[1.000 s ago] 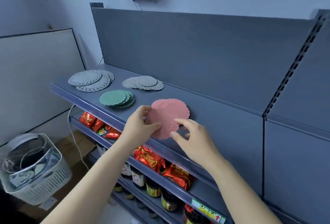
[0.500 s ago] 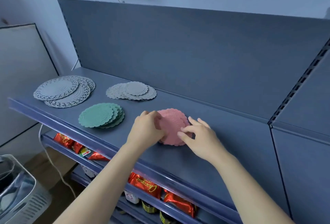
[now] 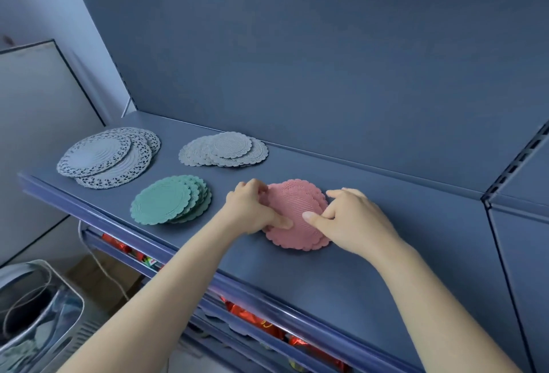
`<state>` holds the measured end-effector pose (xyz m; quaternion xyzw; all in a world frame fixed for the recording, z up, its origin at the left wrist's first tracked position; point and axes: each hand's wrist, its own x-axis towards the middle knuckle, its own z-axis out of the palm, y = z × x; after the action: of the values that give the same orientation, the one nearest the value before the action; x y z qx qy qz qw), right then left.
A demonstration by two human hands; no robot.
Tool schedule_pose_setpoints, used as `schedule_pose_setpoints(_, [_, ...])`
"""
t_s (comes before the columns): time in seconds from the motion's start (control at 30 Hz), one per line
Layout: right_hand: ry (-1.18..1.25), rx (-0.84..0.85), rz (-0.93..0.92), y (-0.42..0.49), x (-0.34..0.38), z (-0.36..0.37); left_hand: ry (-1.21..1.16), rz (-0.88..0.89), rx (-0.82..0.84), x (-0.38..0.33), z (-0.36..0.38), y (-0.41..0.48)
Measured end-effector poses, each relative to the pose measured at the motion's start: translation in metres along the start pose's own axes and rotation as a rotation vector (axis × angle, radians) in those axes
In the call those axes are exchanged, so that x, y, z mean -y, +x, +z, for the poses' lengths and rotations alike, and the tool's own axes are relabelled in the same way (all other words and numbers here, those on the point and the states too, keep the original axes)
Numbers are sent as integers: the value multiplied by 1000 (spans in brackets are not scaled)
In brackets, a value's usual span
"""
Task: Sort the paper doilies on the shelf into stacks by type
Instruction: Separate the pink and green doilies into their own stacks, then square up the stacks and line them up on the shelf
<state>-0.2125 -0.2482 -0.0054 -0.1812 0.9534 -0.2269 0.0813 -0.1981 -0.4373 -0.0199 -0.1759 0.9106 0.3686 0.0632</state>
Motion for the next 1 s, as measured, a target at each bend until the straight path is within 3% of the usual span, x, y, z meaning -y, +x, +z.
schedule_pose_setpoints(0.2, [-253,-120,22,12,35,1,310,307,-173,8,-7,-20])
schedule_pose_setpoints(0.37, [-215,-269,-17,27,88,15,250,476,-306,43,-48,-17])
schedule_pose_setpoints(0.5, [-198,-254,-104,55,147,43,284,484,-454,91,-109,-2])
schedule_pose_setpoints(0.63, [-39,-180,-207,99,220,81,273,353,-577,158,-185,26])
schedule_pose_setpoints(0.73, [140,-42,-186,143,279,107,292,117,-581,213,-244,64])
schedule_pose_setpoints(0.83, [206,135,30,191,322,129,141,-160,-440,254,-285,101])
schedule_pose_setpoints(1.0, [129,137,352,242,349,148,-348,-339,-287,266,-317,129])
